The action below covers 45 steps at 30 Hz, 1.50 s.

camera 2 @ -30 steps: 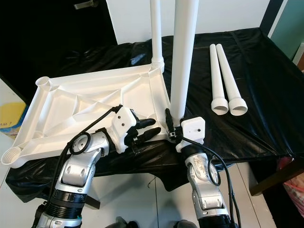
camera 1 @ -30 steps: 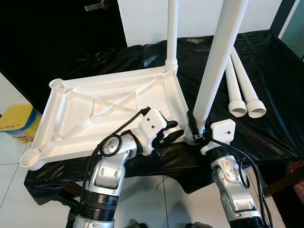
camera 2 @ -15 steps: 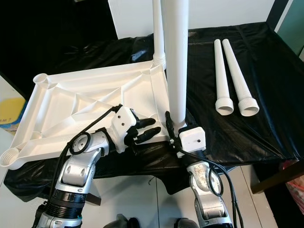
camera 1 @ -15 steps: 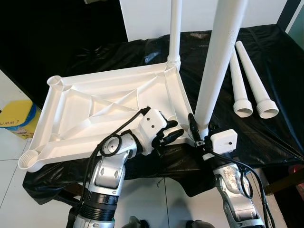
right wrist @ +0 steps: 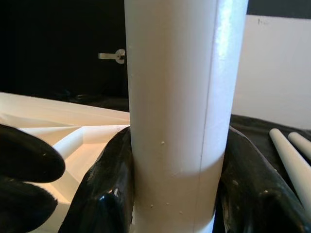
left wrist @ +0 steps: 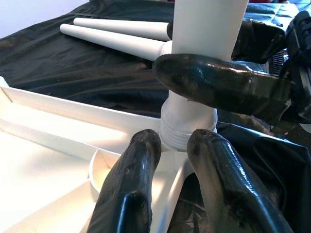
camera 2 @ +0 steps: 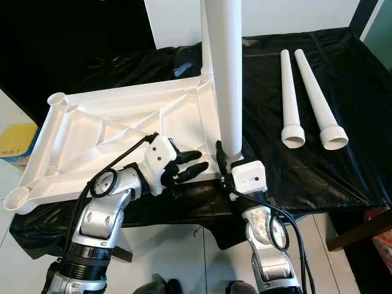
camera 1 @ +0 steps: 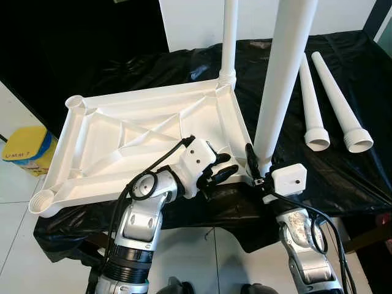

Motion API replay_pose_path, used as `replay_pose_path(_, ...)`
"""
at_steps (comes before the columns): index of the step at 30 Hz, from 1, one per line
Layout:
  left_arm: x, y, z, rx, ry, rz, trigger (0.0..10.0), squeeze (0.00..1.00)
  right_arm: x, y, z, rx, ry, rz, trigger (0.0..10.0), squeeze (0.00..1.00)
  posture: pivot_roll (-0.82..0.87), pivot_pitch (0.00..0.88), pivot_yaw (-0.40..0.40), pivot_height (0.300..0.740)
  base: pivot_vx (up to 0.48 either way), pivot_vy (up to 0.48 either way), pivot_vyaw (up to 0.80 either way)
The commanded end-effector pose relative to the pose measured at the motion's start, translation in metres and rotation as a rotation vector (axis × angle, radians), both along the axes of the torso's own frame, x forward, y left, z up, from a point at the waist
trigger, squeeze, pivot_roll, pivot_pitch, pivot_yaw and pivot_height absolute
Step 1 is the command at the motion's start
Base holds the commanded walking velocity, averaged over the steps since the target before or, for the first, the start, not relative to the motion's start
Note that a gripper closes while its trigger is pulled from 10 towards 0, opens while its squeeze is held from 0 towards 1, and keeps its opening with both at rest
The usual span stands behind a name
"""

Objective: Building children table

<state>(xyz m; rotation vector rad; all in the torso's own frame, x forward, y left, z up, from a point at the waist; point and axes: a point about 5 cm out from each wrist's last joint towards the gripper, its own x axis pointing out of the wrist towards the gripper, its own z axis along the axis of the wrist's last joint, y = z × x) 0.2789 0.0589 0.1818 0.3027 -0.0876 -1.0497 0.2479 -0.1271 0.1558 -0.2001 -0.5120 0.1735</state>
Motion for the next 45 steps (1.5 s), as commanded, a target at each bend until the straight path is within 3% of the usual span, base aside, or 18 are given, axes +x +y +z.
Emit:
replay_pose_path(1,0.008,0.007,0.001,-0.03,-0.031,0.184,10.0,0.0,-0.002,0.005,0.008,-0.012,-0.061,0.009,10.0,0.0,-0.02,0.086,0.097,0.74,0.0,0.0,0.0)
replay_pose_path(8,0.008,0.007,0.001,-0.031,-0.034,0.184,10.0,0.0,-0.007,0.014,0.009,-0.138,-0.125,0.049,10.0,0.0,-0.02,0.083,0.094,0.74,0.0,0.0,0.0)
replay_pose_path(9,0.008,0.007,0.001,-0.032,-0.034,0.184,10.0,0.0,-0.009,0.018,0.008,-0.216,-0.153,0.072,10.0,0.0,-0.02,0.082,0.095,0.74,0.0,0.0,0.0)
replay_pose_path(14,0.008,0.007,0.002,-0.031,-0.035,0.183,10.0,0.0,-0.006,0.012,0.007,-0.163,-0.12,0.051,10.0,0.0,-0.02,0.085,0.093,0.74,0.0,0.0,0.0)
replay_pose_path(21,0.011,0.013,0.003,-0.025,-0.041,0.174,10.0,0.0,0.01,-0.007,0.024,0.013,-0.018,-0.019,10.0,0.0,-0.03,0.087,0.093,0.74,0.0,0.0,0.0)
replay_pose_path(24,0.013,0.017,0.006,-0.052,-0.005,0.138,10.0,0.0,0.015,-0.01,0.029,0.015,0.015,-0.044,10.0,0.0,-0.04,0.089,0.089,0.74,0.0,0.0,0.0)
replay_pose_path(25,0.014,0.019,0.008,-0.066,-0.001,0.113,10.0,0.78,0.018,-0.012,0.028,0.022,0.045,-0.051,10.0,0.0,-0.04,0.087,0.087,0.74,0.0,0.0,0.0)
replay_pose_path(26,0.014,0.019,0.01,-0.082,0.015,0.088,10.0,1.0,0.02,-0.013,0.027,0.028,0.07,-0.048,10.0,0.0,-0.04,0.087,0.087,0.74,0.0,0.0,0.0)
replay_pose_path(35,0.011,0.015,0.021,-0.128,0.017,-0.025,10.0,1.0,0.029,-0.011,0.029,0.011,0.169,0.032,10.0,0.0,-0.04,0.077,0.069,0.74,0.0,0.0,0.0)
replay_pose_path(40,0.018,0.006,0.029,-0.13,-0.01,-0.057,10.0,1.0,0.034,-0.01,0.043,-0.007,0.224,0.134,10.0,0.0,-0.05,0.067,0.06,0.74,0.0,0.0,0.0)
replay_pose_path(41,0.02,0.005,0.031,-0.131,-0.014,-0.057,10.0,0.95,0.035,-0.011,0.046,-0.015,0.231,0.157,10.0,0.0,-0.05,0.066,0.06,0.74,0.0,0.0,0.0)
replay_pose_path(42,0.021,0.003,0.034,-0.133,-0.02,-0.062,10.0,0.0,0.035,-0.013,0.048,-0.019,0.241,0.189,10.0,0.0,-0.05,0.065,0.061,0.74,0.0,0.0,0.0)
replay_pose_path(45,0.022,0.002,0.039,-0.153,0.001,-0.088,10.0,0.0,0.035,-0.017,0.052,-0.033,0.255,0.239,10.0,0.0,-0.05,0.065,0.061,0.74,0.0,0.0,0.0)
